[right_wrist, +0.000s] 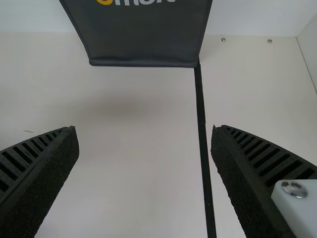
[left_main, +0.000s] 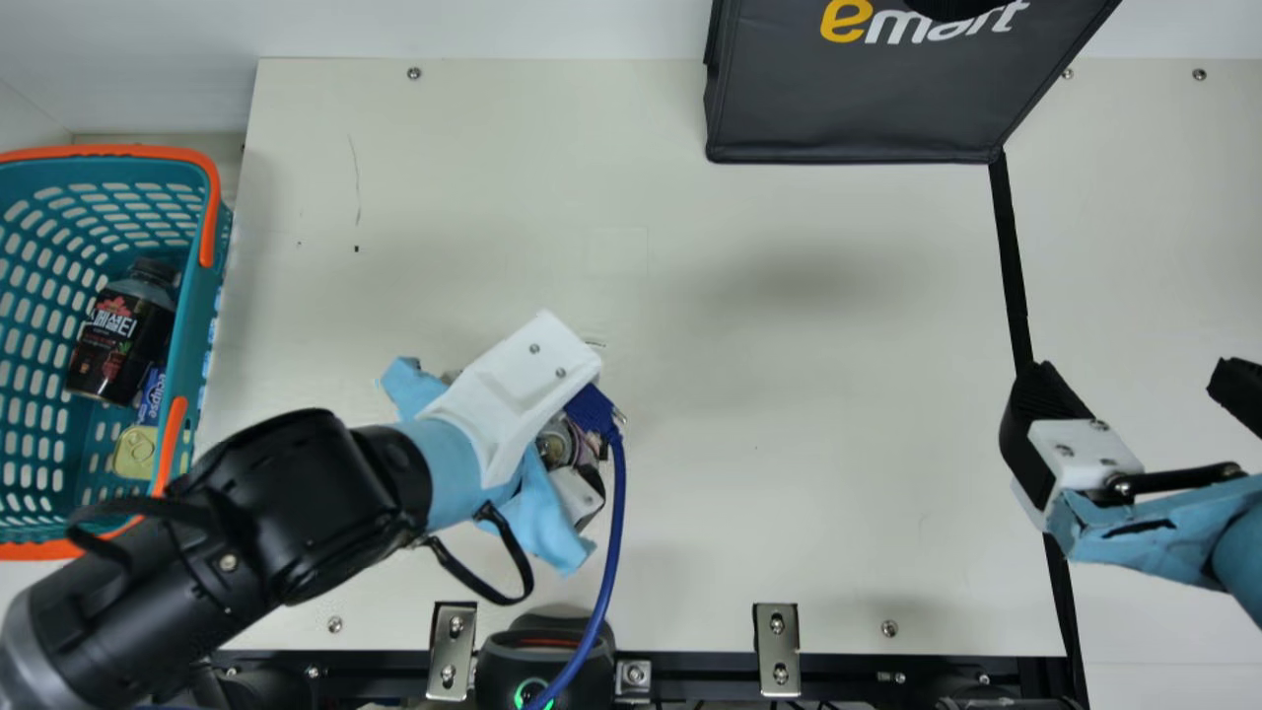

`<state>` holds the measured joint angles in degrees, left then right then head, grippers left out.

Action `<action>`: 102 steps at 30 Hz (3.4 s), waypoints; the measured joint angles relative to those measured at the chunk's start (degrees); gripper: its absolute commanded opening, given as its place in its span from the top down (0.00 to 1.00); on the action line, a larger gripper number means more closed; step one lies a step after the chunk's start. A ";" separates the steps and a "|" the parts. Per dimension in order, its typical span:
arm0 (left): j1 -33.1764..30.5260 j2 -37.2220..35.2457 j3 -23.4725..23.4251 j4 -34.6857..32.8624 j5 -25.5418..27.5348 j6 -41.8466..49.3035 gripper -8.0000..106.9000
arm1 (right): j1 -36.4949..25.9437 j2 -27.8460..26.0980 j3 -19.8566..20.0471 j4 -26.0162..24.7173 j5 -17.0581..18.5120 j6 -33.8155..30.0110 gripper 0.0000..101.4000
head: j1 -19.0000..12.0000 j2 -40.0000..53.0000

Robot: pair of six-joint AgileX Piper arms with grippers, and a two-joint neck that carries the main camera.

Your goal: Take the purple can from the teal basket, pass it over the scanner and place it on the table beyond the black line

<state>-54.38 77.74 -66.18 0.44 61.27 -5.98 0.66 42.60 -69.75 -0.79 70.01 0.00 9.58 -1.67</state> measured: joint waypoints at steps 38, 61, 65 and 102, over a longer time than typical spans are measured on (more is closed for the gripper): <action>9.65 4.32 -2.71 -12.73 4.11 46.88 0.98 | 0.00 0.00 0.00 0.00 0.00 0.00 0.06 | 0.00 0.00; 10.66 6.63 -1.67 -14.26 1.56 48.78 0.33 | 0.00 0.00 0.00 0.00 0.00 0.00 0.06 | 0.00 0.00; 10.84 6.74 -1.67 -14.50 1.43 48.88 0.22 | 0.00 0.00 0.00 0.00 0.00 0.00 0.06 | 0.00 0.09; 19.09 -10.17 4.34 -17.41 6.74 20.90 0.15 | 0.00 0.00 0.00 0.00 0.00 0.00 0.06 | 0.00 0.00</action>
<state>-35.29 67.57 -61.84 -16.97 68.01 14.92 0.66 42.60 -69.75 -0.79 70.01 0.00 9.58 -1.67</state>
